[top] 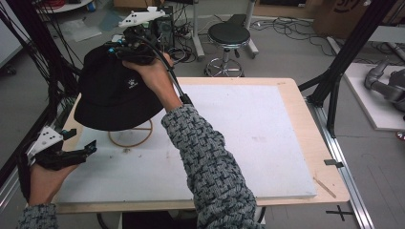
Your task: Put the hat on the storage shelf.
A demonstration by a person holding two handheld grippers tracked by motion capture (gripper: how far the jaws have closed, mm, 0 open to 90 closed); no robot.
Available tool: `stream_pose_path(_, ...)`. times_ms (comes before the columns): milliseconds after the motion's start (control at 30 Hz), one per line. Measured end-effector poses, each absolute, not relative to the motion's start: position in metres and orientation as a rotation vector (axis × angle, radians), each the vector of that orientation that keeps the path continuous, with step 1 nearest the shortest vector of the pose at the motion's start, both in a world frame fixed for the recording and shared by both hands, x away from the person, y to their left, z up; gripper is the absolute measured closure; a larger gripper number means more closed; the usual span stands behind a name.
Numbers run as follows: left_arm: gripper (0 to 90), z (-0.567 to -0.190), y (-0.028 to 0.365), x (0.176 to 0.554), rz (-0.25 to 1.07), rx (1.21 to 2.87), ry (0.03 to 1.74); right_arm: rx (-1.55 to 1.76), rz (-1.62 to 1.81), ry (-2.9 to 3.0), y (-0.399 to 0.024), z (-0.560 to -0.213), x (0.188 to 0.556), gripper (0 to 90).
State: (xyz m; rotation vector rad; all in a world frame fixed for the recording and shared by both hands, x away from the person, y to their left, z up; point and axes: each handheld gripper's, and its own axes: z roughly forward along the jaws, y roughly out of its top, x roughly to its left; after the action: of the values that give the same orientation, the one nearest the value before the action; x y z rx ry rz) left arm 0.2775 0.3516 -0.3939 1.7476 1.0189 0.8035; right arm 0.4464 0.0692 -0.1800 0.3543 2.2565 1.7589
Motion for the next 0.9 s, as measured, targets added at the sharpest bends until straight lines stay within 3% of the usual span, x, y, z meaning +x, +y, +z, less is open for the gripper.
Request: stream_pose_path(900, 17.4, -0.394, 0.351, 0.279, 0.804, 1.747, 1.021, 0.375, 1.738, 2.317, 0.062, -0.197, 0.451, 83.3)
